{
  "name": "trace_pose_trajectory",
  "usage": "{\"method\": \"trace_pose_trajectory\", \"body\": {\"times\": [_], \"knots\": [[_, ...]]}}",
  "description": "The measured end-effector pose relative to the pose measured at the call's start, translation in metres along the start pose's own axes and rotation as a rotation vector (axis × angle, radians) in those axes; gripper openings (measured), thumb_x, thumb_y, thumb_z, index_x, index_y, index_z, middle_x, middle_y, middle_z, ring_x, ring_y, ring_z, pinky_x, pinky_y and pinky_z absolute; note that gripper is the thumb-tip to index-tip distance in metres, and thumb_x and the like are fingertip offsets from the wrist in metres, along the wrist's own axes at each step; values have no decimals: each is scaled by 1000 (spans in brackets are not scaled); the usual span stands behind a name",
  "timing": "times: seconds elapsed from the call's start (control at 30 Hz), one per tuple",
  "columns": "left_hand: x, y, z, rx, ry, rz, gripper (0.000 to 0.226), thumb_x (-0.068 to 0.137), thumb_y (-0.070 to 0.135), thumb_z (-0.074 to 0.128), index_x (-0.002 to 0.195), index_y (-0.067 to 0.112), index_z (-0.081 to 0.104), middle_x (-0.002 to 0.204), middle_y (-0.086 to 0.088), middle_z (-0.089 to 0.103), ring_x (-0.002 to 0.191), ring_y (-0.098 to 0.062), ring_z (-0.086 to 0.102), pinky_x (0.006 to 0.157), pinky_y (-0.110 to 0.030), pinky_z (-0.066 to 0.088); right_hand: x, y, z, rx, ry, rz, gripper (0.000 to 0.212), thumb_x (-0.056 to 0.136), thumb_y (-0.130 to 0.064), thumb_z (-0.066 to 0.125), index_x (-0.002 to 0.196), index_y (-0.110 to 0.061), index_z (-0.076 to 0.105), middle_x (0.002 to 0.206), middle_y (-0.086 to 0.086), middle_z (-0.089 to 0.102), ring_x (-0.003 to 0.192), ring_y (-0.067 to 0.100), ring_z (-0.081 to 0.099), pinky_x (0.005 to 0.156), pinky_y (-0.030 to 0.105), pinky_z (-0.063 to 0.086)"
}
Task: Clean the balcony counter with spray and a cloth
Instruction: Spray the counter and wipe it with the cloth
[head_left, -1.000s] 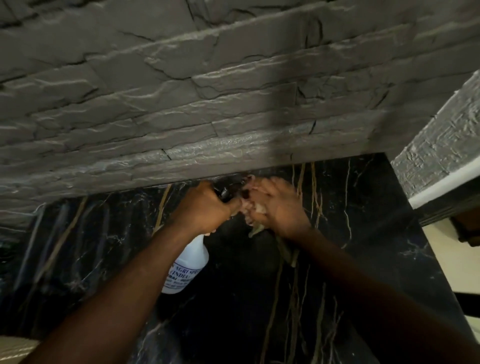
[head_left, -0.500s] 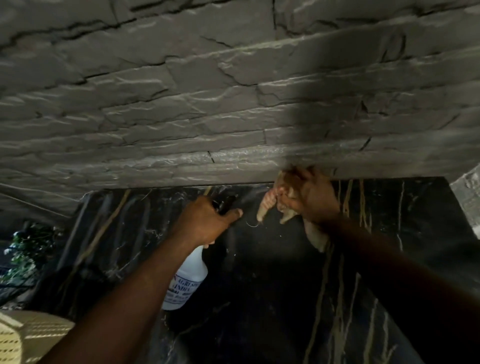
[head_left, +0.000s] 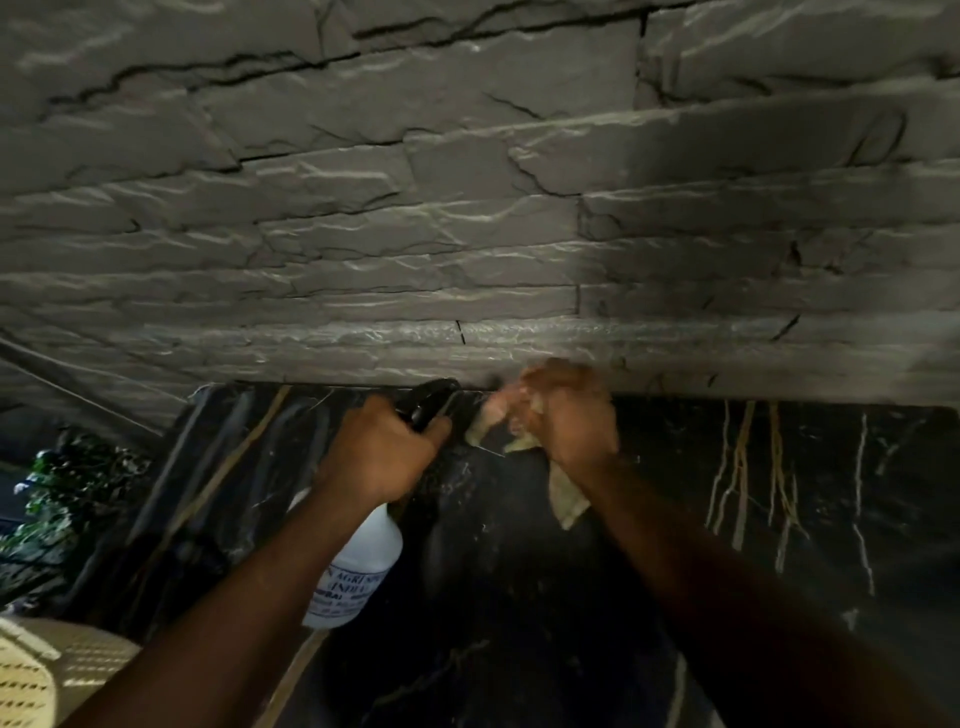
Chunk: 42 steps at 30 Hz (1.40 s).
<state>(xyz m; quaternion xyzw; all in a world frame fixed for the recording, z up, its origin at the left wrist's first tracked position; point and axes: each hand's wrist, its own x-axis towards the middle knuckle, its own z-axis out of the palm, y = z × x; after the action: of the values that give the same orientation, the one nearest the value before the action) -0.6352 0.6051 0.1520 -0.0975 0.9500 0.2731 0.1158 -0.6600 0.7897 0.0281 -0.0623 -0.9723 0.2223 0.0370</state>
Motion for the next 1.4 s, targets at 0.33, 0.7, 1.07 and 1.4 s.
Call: {"method": "trace_pose_trajectory", "body": {"times": [0.33, 0.7, 1.07, 1.4], "knots": [[14, -21, -19, -59, -224, -137, 34, 83, 46, 68, 80, 11, 65, 72, -6, 70, 49, -16, 56, 45, -20, 43, -21, -4, 7, 27, -71, -383, 49, 81, -34, 66, 127, -32, 52, 145, -4, 38, 126, 25, 38, 104, 41, 37], [41, -36, -45, -94, -224, -105, 35, 83, 39, 69, 72, 7, 65, 65, -9, 65, 49, -20, 51, 55, -28, 44, -14, -77, 49, 187, -145, -688, 34, 81, -42, 57, 110, -27, 64, 127, -3, 57, 112, 26, 50, 93, 38, 46], [27, -60, -33, -131, -240, -96, 27, 87, 41, 64, 76, 17, 62, 71, -4, 66, 57, -15, 59, 53, -23, 48, -21, -72, 47, 110, -109, -631, 40, 77, -36, 68, 115, -25, 61, 128, -2, 55, 116, 21, 47, 94, 35, 44], [15, -58, -28, -122, -259, -73, 31, 84, 44, 66, 86, 12, 69, 71, -3, 68, 56, -15, 61, 48, -20, 44, -56, -70, 38, 80, -35, -742, 37, 77, -40, 56, 107, -21, 68, 120, 3, 63, 106, 29, 59, 92, 41, 48]]}}
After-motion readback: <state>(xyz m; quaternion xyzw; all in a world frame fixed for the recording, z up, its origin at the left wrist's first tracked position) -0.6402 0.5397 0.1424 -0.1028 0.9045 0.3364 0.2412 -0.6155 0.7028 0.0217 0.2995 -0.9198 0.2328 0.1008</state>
